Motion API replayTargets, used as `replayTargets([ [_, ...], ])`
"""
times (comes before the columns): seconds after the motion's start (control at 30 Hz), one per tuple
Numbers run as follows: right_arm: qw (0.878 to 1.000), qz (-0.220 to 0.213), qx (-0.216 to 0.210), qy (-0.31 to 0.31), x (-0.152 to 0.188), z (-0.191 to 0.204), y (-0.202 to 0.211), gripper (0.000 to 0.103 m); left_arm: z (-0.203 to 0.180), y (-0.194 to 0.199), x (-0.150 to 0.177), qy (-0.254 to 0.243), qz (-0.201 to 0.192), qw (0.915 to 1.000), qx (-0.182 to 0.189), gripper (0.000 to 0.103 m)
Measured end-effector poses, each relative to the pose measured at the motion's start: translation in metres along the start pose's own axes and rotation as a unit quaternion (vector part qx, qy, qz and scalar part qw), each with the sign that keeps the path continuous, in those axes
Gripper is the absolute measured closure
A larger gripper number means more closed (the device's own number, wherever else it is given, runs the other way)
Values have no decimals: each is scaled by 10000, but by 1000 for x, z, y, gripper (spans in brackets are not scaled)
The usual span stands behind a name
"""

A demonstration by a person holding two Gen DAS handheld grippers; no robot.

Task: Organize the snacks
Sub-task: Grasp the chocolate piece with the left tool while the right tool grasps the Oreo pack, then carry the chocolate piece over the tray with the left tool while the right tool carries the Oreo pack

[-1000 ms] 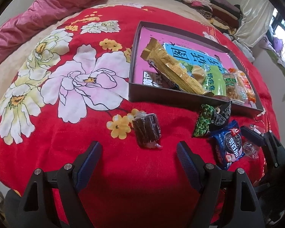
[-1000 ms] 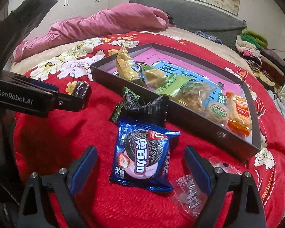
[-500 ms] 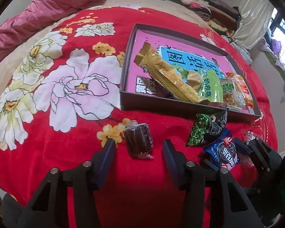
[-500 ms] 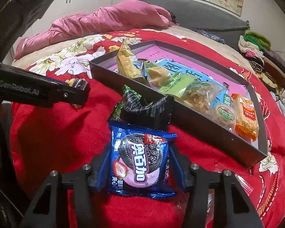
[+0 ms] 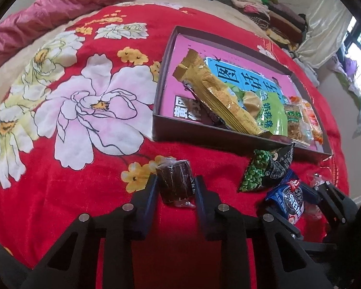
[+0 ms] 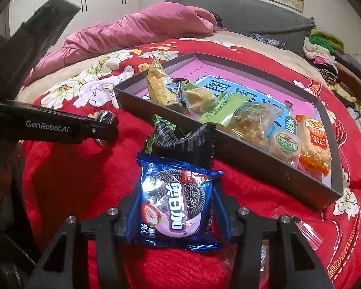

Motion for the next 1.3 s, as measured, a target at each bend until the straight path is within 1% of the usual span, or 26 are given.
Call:
replayTargets([
  [0.27,9996,-61,-172,-209,-4,-4,6,51,2,6,2,96,-41,9999,119,72],
  [0.6,9981,-255,-278,-489,-12,-11,19,51,-6,24,4,-49,-122,9998,148,72],
  [0.9,9974,-342,-298,-564,-15,-16,25,51,-16,32,6,-255,-163,9995,103,72],
  [1.3,9962,-475,-317,-658,-19,-20,33,51,-24,46,2,-385,-283,9989,21,72],
])
Point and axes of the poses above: each gripper's, at about its wrist camera, not at the fingertips, and y roughly against the way its jaws point, z to its left, x to its underside, the point moved 5 cm from there along -y, roughly the way its jaws point, and after that the axes turned 6 degrees about -z, right-handed, at the moved point
